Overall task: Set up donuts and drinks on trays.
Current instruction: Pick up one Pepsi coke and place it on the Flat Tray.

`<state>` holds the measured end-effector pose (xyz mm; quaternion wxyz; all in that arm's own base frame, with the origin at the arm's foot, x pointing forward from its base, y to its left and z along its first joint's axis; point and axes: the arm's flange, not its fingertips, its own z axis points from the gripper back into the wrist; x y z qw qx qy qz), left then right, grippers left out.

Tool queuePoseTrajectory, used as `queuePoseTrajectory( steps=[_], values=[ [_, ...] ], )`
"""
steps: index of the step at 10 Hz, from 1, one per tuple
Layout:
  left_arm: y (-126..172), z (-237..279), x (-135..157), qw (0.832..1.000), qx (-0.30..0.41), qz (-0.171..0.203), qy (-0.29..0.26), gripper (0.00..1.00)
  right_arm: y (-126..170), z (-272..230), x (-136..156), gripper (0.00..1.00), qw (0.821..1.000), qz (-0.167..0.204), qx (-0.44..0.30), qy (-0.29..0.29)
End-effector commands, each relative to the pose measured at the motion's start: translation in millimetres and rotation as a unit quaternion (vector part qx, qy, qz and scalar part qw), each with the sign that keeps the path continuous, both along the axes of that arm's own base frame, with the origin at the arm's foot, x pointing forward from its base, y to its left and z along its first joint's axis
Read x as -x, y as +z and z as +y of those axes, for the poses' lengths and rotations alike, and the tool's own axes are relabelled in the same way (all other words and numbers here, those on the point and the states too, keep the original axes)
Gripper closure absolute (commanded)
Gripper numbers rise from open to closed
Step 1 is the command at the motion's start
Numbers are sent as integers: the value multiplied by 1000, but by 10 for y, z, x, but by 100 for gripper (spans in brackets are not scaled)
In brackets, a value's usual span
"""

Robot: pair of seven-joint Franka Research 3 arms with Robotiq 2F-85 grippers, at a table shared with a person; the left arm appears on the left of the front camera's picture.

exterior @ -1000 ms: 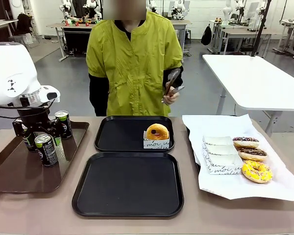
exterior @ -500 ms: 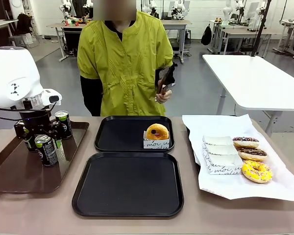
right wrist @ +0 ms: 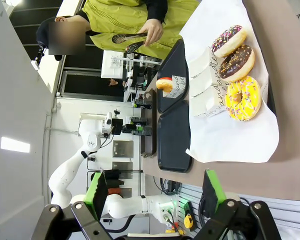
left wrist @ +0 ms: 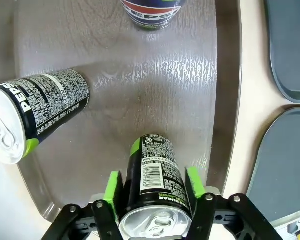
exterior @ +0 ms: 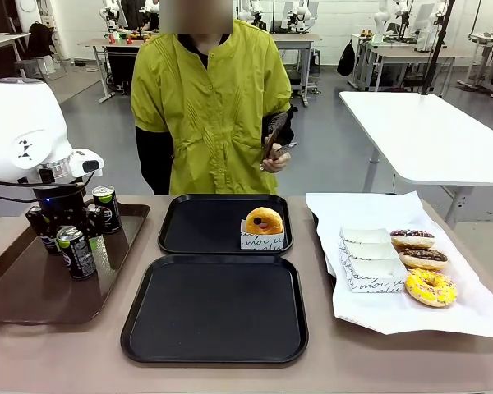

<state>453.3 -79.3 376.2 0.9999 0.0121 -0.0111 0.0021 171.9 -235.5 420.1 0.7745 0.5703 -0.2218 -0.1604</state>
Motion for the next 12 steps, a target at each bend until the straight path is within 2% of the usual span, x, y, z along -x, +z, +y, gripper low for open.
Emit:
queuePoseTrajectory(
  steps=[1,4,5,6,7,9,10,12],
  values=[
    [7,-54,39,1000,-13,6,18,47,-3,5,-4,0,1000,-5,-3,2],
    [38,-61,16,999,-21,15,22,74,-3,5,-4,0,1000,-5,-3,2],
    [35,-66,32,999,-20,11,28,80,-3,5,-4,0,1000,-5,-3,2],
    [95,-77,29,999,-13,36,38,77,-3,5,-4,0,1000,-5,-3,2],
    [339,-100,65,999,-7,36,33,77,-3,5,-4,0,1000,-5,-3,2],
    [1049,-163,268,1000,16,17,13,77,-3,5,-4,0,1000,-5,-3,2],
    [1283,-170,374,1000,21,3,10,77,-3,5,-4,0,1000,-5,-3,2],
    [1553,-176,542,999,21,-27,11,77,-3,5,-4,0,1000,-5,-3,2]
  ],
)
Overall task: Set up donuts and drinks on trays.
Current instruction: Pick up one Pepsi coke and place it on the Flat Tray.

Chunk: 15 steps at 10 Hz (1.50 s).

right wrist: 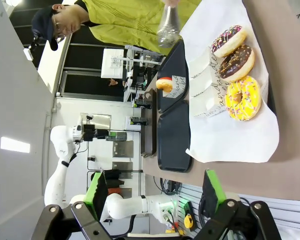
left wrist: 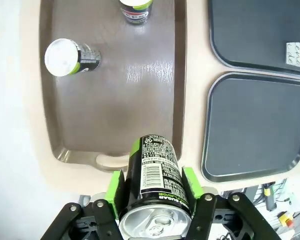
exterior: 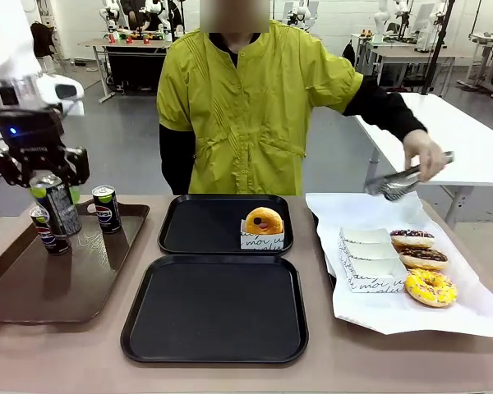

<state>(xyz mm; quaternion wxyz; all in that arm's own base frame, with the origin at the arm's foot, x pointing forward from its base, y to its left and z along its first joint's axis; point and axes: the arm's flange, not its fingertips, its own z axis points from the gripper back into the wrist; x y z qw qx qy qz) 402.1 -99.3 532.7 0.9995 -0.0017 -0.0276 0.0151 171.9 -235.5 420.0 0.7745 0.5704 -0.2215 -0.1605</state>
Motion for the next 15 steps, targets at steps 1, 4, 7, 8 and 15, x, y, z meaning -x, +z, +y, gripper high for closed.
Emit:
queuePoseTrajectory(
  steps=[1,4,7,8,15],
  values=[
    [53,55,120,999,9,-23,37,77,-2,5,-4,0,1000,-5,-3,2],
    [0,0,0,1000,0,0,0,77,-2,5,-4,0,1000,-5,-3,2],
    [-42,4,15,1000,-2,6,6,41,-2,5,-4,0,1000,-5,-3,2],
    [-10,-99,-199,1000,-6,13,-14,41,-2,5,-4,0,1000,-5,-3,2],
    [-219,-1094,-1101,997,-34,16,-72,41,-2,5,-4,0,1000,-5,-3,2]
  ],
)
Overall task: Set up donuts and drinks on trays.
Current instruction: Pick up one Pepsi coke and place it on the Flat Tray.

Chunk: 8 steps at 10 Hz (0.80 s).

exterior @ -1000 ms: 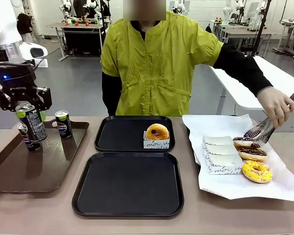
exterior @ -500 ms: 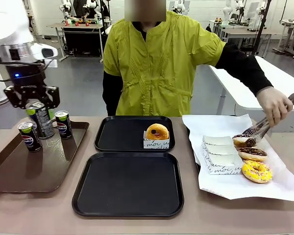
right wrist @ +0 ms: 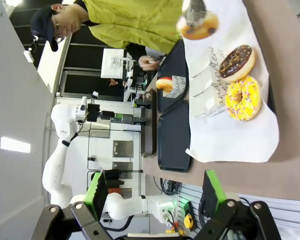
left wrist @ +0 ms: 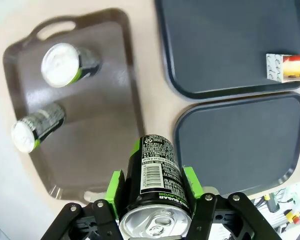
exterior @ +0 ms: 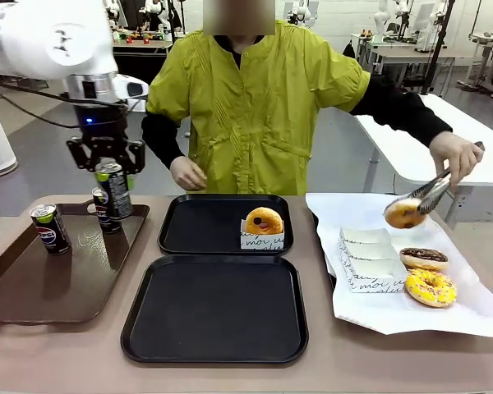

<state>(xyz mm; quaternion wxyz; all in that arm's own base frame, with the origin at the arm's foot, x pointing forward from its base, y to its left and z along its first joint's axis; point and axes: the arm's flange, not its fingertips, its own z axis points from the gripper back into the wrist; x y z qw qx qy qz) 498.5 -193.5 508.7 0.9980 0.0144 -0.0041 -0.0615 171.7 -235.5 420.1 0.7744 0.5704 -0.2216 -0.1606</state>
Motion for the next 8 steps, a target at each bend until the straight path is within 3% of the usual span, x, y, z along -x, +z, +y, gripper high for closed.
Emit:
queuePoseTrajectory(
  steps=[1,3,4,5,7,8],
  values=[
    [-68,-296,-232,1000,-18,-12,-2,41,-3,5,-6,0,1000,-5,-3,2],
    [-227,-551,-500,999,-9,-24,-34,41,-3,5,-6,0,1000,-5,-3,2],
    [-261,-504,-400,999,-17,8,-34,41,-3,5,-6,0,1000,-5,-3,2],
    [-138,-291,-83,998,-29,51,-21,41,-3,5,-6,0,1000,-5,-3,2],
    [234,447,850,998,-5,31,-48,41,-3,5,-6,0,1000,-5,-3,2],
    [255,648,1134,999,10,17,-41,41,-3,5,-6,0,1000,-5,-3,2]
  ],
)
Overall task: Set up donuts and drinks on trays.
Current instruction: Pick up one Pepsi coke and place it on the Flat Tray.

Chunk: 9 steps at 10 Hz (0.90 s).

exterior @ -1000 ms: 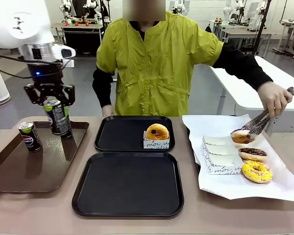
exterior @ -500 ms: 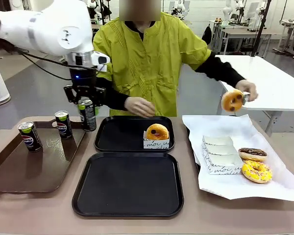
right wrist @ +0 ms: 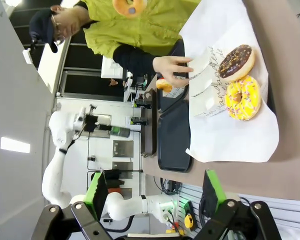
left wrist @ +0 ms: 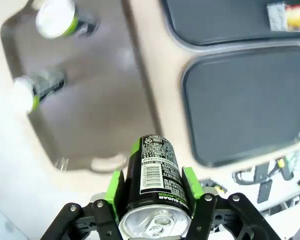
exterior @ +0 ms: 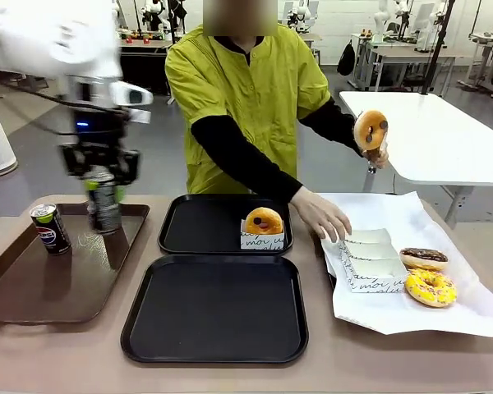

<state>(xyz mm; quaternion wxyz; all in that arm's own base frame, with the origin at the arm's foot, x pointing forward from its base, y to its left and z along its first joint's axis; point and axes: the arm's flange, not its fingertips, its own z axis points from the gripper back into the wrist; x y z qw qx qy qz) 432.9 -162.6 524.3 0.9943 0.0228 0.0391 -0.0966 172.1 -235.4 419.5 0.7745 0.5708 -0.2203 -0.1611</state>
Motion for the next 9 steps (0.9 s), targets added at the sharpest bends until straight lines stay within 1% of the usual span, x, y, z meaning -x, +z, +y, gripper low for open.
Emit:
queuePoseTrajectory(
  steps=[1,3,4,9],
  values=[
    [60,444,598,999,28,-33,2,41,3,4,-3,0,1000,-7,-2,1],
    [86,551,508,999,34,-35,2,41,3,4,-3,0,1000,-7,-2,1],
    [139,490,603,1000,20,-21,7,41,3,4,-3,0,1000,-7,-2,1],
    [139,490,603,1000,20,-21,7,41,3,4,-3,0,1000,-7,-2,1]
  ],
)
